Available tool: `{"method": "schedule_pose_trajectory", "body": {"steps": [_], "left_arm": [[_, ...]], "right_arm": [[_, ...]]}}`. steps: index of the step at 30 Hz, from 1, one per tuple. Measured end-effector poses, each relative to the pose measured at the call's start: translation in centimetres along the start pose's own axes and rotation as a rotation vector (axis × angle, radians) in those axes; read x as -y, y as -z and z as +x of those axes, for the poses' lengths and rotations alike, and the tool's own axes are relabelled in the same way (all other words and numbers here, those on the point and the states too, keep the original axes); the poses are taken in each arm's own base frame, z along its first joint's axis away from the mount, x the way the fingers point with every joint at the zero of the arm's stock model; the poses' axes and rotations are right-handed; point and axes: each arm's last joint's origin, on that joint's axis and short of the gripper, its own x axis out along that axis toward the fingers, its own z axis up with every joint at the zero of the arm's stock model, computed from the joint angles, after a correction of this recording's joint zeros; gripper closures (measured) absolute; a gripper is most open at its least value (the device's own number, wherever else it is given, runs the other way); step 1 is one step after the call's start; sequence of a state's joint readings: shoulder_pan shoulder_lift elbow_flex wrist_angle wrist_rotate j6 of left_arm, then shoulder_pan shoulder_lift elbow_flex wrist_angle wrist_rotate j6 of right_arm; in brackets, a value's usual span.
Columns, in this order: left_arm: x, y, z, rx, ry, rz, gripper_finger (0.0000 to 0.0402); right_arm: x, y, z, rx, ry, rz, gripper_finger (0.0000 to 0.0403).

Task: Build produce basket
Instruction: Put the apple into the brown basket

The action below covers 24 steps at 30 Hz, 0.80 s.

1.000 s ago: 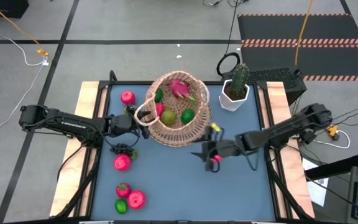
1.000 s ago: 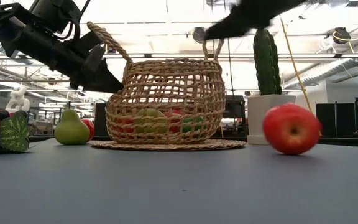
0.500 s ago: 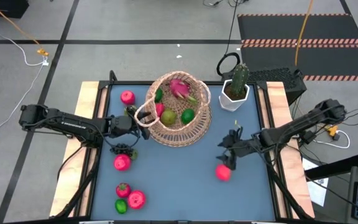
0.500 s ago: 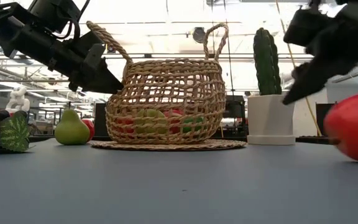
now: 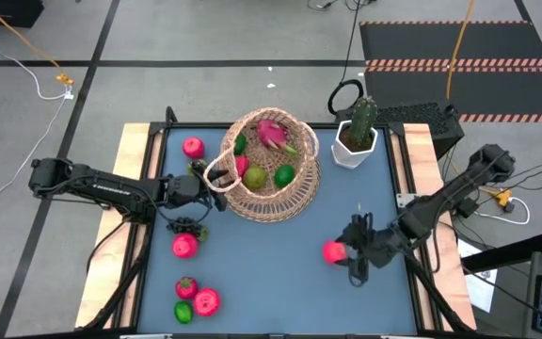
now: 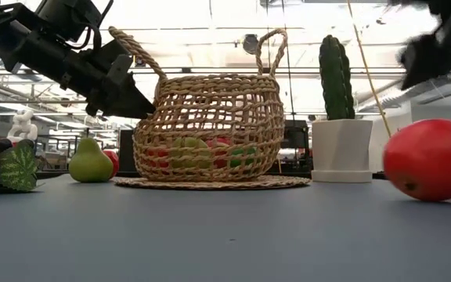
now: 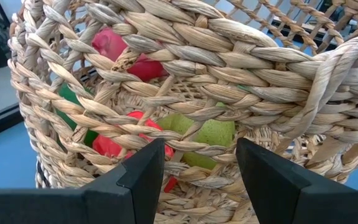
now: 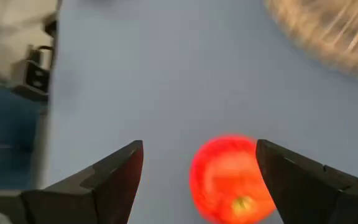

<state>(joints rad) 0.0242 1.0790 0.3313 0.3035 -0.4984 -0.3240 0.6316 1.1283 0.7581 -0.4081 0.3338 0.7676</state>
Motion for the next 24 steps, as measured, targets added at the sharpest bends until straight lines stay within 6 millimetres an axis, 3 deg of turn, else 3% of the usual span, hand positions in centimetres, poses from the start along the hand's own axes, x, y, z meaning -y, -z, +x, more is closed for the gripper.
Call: {"method": "schedule_pose_trajectory", "body": {"steps": [5, 10, 15, 21, 24], "left_arm": [[0.0, -0.1, 0.0, 0.015, 0.003, 0.001, 0.0197], [0.1, -0.3, 0.0, 0.033, 0.009, 0.007, 0.0197], [0.1, -0.2, 0.0, 0.025, 0.010, 0.009, 0.0197], [0.1, -0.3, 0.0, 0.029, 0.012, 0.034, 0.0197], [0.1, -0.3, 0.0, 0.030, 0.012, 0.049, 0.0197]], "right_arm": [[-3.0, -1.9, -0.2, -0.065, 0.169, -0.265, 0.0102], [-2.4, -0.6, 2.1, -0.327, 0.318, -0.354, 0.0102], [-1.9, -1.2, 4.2, -0.320, 0.333, -0.294, 0.0102], [-1.0, -2.1, 4.7, -0.306, 0.357, -0.201, 0.0102], [-0.1, -1.6, 5.2, -0.289, 0.407, -0.159, 0.0102]]}}
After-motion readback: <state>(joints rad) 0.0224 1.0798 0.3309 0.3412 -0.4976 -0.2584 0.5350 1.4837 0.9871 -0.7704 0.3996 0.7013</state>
